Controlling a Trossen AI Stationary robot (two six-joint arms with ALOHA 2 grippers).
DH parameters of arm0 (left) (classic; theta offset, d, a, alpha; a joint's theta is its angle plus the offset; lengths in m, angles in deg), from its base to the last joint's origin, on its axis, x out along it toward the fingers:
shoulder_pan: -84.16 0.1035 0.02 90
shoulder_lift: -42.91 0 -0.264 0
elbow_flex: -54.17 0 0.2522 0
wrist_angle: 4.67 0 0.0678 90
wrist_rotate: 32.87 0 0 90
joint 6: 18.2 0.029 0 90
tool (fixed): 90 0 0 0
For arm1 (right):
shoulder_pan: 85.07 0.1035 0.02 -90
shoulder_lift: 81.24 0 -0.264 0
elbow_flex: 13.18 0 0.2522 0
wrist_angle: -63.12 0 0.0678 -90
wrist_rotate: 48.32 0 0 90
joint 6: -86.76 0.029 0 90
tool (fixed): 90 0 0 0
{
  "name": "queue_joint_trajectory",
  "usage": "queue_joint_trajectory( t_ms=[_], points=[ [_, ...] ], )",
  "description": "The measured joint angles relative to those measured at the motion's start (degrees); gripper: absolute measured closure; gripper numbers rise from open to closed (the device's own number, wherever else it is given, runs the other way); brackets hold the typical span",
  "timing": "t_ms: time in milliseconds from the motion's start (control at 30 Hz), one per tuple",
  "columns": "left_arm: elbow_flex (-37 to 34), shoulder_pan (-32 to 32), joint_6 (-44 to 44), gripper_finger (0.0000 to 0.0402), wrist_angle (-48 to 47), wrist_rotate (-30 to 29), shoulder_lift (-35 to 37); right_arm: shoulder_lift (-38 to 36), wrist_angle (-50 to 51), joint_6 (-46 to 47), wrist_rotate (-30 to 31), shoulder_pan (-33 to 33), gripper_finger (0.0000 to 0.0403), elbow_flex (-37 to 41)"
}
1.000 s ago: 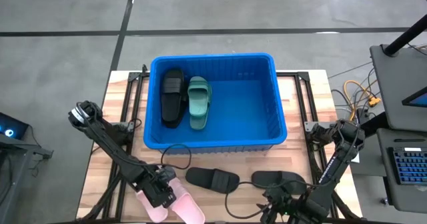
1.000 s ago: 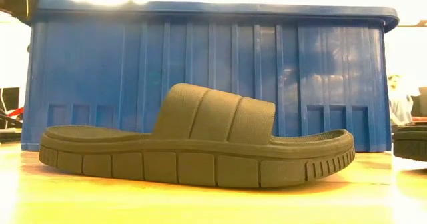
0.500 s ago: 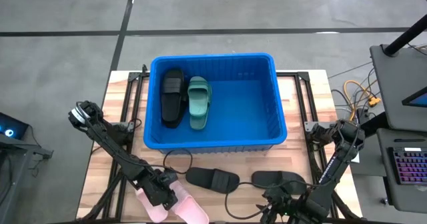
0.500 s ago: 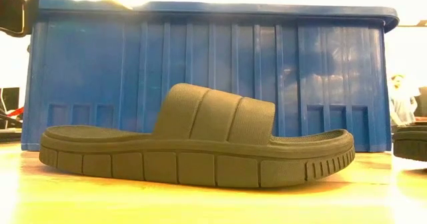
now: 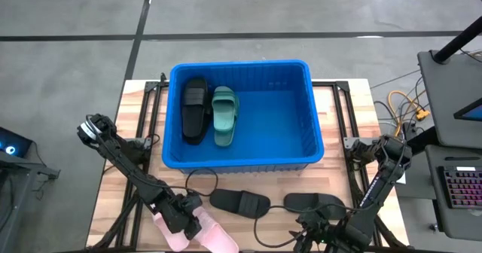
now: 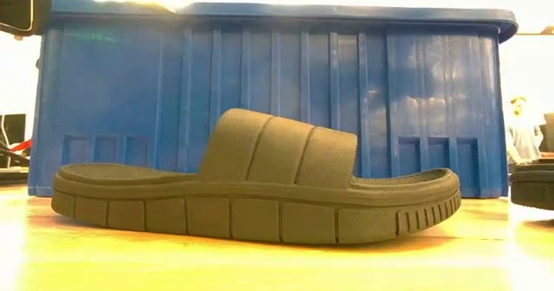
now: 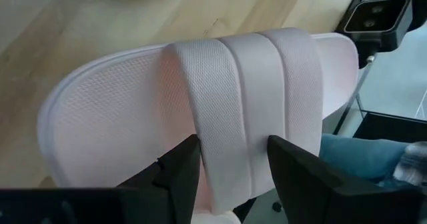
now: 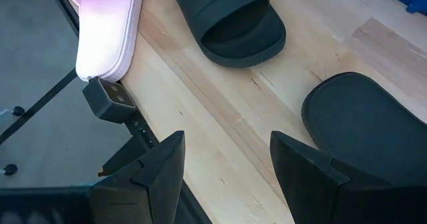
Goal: Pick and place slides into bin
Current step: Put the pink slipper into the blue bin
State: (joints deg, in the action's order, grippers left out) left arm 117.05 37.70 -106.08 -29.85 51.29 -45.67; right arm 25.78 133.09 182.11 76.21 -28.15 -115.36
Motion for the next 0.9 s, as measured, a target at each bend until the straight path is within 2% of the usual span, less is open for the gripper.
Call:
queue_joint_trajectory(
  t_ms=[167, 433, 767, 900],
  points=[
    [-0.02, 0.04, 0.16, 0.0265, 2.35, -0.61, 0.00, 0.00, 0.03, -0.02, 0.04, 0.00, 0.0193, 0.00],
    [-0.02, 0.04, 1.57, 0.0390, 4.45, -0.40, 0.15, -0.02, 0.12, -0.83, 0.04, 0.00, 0.0193, 0.03],
    [4.30, 0.11, 10.36, 0.0401, -2.38, 1.40, 4.48, -0.02, 0.41, -1.11, 0.13, 0.00, 0.0193, 0.04],
    [5.33, 0.14, 14.09, 0.0401, -2.13, 1.22, 7.93, -0.02, 0.48, -1.36, 0.19, 0.01, 0.0193, 0.04]
  ],
)
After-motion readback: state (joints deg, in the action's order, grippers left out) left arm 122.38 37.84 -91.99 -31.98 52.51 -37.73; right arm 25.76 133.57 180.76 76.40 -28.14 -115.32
